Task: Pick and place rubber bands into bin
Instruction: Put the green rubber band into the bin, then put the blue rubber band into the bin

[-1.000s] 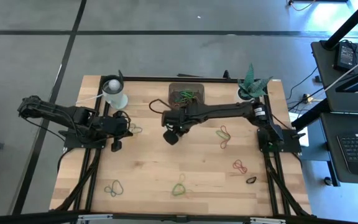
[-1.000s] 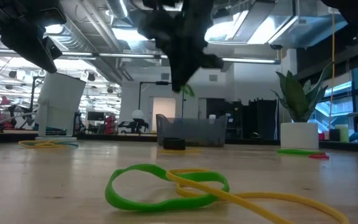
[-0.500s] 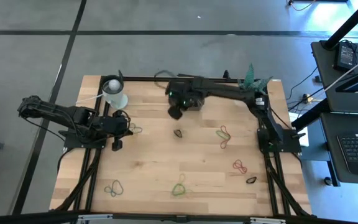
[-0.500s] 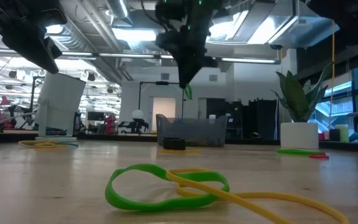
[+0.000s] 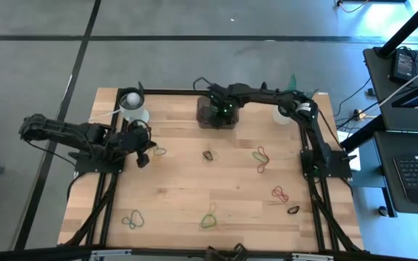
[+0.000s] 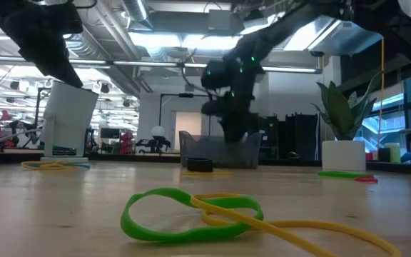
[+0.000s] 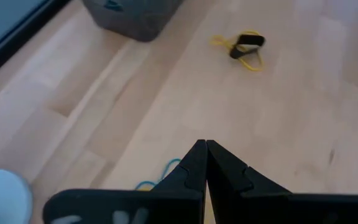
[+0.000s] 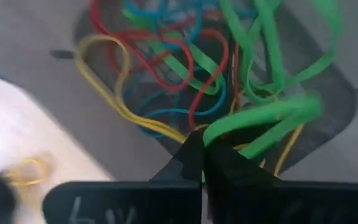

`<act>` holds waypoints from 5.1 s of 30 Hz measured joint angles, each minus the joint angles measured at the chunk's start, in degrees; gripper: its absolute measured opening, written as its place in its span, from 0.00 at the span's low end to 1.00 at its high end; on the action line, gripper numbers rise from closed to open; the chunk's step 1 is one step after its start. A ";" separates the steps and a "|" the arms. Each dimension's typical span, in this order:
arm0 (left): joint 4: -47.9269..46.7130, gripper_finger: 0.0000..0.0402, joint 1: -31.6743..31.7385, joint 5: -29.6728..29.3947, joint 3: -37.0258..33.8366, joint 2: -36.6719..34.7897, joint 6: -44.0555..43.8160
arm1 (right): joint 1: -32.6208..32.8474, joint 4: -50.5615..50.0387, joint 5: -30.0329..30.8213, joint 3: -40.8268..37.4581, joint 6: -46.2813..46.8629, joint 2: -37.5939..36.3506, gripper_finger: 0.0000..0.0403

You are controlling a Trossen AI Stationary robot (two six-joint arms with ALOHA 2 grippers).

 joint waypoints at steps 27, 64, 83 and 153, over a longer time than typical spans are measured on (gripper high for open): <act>-0.04 0.01 5.33 0.96 0.00 0.00 -1.96 | -1.30 10.65 1.18 -7.47 -1.41 -3.08 0.23; 3.48 0.01 5.31 13.04 0.00 0.00 7.79 | 22.33 22.19 9.33 -43.59 24.11 -47.90 0.26; -11.22 0.01 -7.45 5.66 28.05 31.28 -10.11 | 32.27 21.52 9.02 -68.67 21.43 -78.79 0.18; -19.56 0.01 -36.35 21.19 30.58 49.33 -83.96 | 32.68 29.89 7.96 -73.52 19.32 -81.50 0.03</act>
